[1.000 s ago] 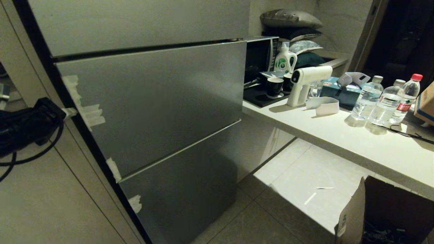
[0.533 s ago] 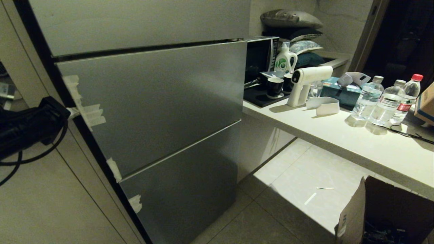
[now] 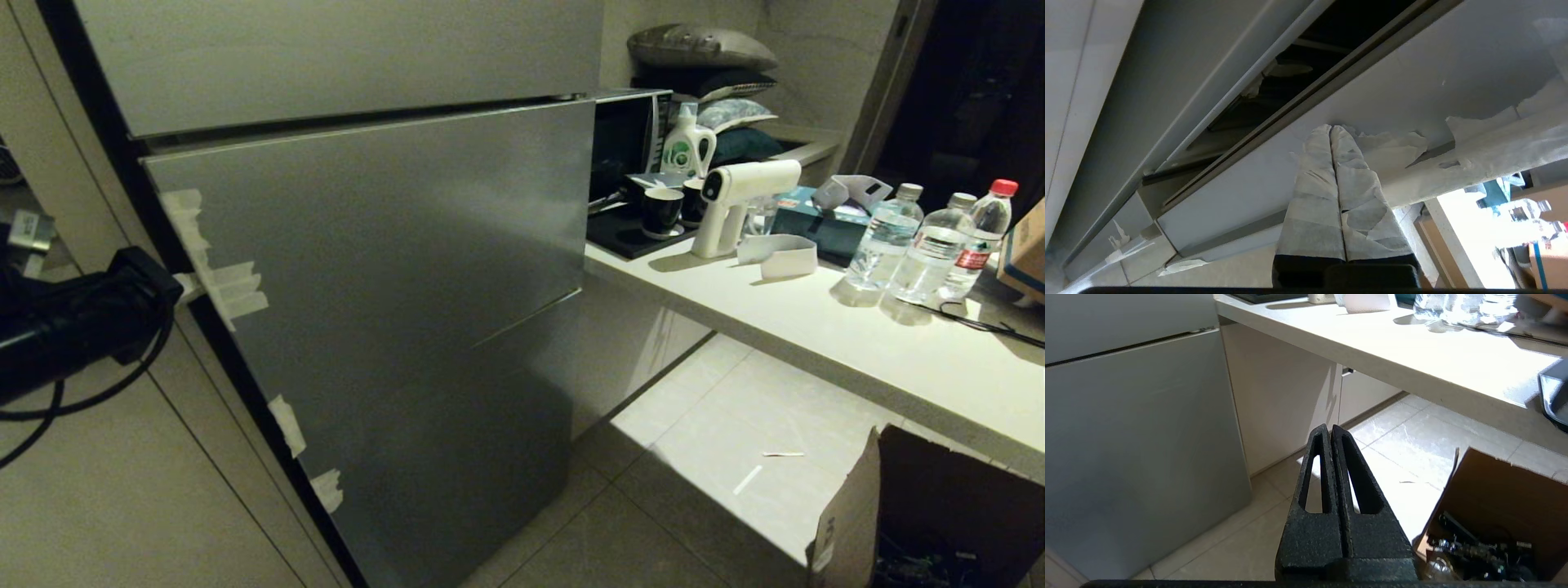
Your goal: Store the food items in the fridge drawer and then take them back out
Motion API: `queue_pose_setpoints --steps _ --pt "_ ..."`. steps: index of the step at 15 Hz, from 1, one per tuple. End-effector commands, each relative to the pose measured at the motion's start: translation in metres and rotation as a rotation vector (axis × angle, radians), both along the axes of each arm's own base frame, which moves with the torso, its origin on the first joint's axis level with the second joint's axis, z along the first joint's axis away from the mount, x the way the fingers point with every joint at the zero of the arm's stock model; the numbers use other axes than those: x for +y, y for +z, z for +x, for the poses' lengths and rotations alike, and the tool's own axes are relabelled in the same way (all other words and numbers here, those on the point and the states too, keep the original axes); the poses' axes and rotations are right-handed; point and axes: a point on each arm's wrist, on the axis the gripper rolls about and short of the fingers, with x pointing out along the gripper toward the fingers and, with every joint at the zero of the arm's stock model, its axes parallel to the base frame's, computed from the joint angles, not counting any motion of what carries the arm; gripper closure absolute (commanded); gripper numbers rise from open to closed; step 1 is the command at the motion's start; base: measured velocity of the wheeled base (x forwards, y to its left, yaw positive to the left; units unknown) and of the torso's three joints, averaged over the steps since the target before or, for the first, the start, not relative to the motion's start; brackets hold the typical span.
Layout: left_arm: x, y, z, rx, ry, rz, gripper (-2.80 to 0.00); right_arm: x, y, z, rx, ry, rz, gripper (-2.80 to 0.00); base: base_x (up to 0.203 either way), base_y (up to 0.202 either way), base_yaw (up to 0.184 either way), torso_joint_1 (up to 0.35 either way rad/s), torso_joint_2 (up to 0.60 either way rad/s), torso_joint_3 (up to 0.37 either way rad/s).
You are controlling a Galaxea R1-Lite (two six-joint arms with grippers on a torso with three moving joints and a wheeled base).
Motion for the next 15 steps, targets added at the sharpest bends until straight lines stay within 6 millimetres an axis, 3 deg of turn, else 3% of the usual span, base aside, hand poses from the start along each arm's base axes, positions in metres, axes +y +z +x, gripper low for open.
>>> queue_pose_setpoints --steps 1,7,12,15 --pt "0.000 0.001 -0.006 -0.012 0.004 -0.001 0.00 0.000 -0.008 0.003 0.032 0.001 0.001 0.00 0.000 0.000 0.000 0.000 0.00 0.000" --pt "-0.012 0.000 -0.032 -0.015 -0.025 -0.001 0.00 0.000 -0.008 0.003 0.032 0.001 0.001 0.00 0.000 0.000 0.000 0.000 0.00 0.000" --pt "-0.050 0.000 -0.076 -0.053 -0.185 0.001 0.00 0.000 -0.008 0.003 0.032 0.001 0.000 0.00 0.000 0.000 0.000 0.000 0.00 0.000" --pt "-0.075 -0.002 -0.113 -0.091 -0.342 -0.002 0.00 0.000 -0.008 0.003 0.032 0.001 0.000 0.00 0.000 0.000 0.000 0.000 0.00 0.000"
